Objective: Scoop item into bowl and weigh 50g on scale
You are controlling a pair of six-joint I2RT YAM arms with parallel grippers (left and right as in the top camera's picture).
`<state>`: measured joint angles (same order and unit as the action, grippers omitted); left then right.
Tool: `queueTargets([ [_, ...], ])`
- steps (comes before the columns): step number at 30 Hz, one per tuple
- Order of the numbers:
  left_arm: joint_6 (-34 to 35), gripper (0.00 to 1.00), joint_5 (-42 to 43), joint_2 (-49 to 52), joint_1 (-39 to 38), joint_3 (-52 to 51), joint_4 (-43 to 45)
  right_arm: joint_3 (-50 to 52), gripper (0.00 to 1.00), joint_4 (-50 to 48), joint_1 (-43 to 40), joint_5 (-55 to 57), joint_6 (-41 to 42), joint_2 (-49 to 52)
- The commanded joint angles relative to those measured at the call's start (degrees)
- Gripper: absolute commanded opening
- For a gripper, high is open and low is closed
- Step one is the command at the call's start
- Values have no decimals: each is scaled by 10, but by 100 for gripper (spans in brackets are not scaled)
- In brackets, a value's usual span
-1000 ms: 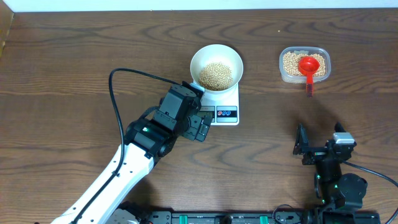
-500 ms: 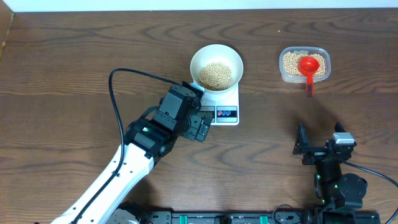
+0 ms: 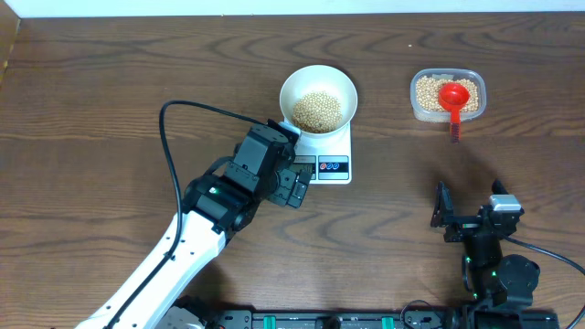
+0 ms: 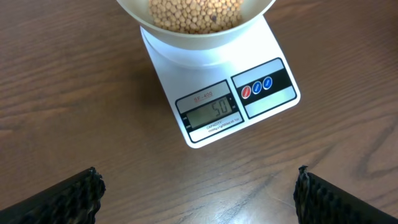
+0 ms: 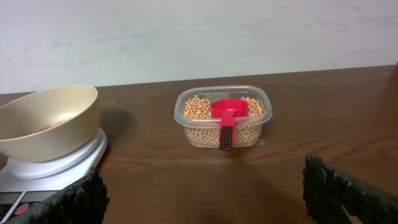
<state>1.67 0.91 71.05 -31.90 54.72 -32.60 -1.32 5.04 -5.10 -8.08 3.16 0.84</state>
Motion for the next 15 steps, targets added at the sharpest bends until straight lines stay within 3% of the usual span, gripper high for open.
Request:
queueTargets([
  [1,1,100,-8,-29,13,-4,3,4,99,-1,3,5,-3,-5],
  [7,1,100,1,-89,72,-23,38,4,99,-1,3,5,-3,-5],
  [15,0,100,56,-213,180,-139,141,4,99,-1,3,5,-3,-5],
])
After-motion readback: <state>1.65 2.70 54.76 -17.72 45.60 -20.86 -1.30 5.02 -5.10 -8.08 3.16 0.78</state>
